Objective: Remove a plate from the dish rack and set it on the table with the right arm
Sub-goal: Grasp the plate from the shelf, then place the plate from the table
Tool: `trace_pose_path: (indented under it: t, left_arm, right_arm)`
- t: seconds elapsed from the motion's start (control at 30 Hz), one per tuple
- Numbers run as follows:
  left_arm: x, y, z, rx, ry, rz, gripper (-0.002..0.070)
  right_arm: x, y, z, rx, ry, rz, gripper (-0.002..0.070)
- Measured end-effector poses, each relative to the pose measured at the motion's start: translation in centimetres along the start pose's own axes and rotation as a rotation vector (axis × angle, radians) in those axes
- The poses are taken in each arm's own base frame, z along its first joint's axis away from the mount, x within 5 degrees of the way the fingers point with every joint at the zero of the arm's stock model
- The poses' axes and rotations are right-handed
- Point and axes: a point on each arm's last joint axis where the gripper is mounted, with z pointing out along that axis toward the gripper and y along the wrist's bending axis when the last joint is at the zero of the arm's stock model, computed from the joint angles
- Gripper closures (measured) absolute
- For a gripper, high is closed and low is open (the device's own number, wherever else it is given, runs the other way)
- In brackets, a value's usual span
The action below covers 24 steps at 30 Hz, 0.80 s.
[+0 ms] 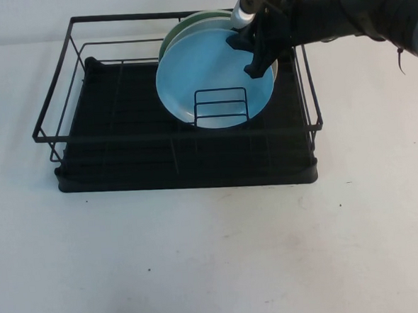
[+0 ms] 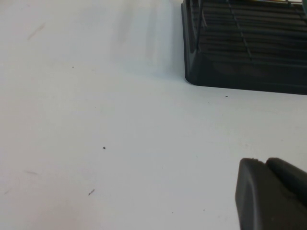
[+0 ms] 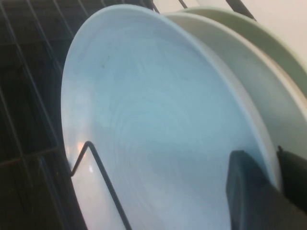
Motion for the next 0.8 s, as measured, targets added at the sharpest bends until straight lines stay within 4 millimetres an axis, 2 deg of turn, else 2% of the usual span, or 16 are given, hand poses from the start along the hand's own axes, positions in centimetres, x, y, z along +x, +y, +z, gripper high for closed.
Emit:
trace_pose_path:
  t: [0.13,0.23,0.4,0.53,0.63,0.8]
  left_arm:
    - [0.0,0.0,0.0,0.000,0.000,0.000,0.0679]
    - [0.0,0.0,0.0,0.000,0.000,0.000,0.0679]
    - [0.0,0.0,0.0,0.000,0.000,0.000,0.0679]
    - [0.0,0.0,0.0,0.000,0.000,0.000,0.0679]
    - [0.0,0.0,0.0,0.000,0.000,0.000,0.0679]
    - [0.0,0.0,0.0,0.000,0.000,0.000,0.0679]
  right_arm:
    - [-0.2,0.0,-0.2,-0.001,-0.001,-0.008,0.0608]
    - [-1.4,-0.2,-1.5,0.009,-0.017,-0.033,0.0609]
    - [-5.5,-0.8,-6.4,0.074,-0.085,-0.053,0.0616]
    - [-8.3,-0.4,-10.7,0.077,-0.105,-0.020,0.0617]
    - [-9.4,0.1,-13.6,0.057,-0.067,0.054,0.0617]
    - [-10.1,1.9,-17.4,-0.011,0.017,0.204,0.0617]
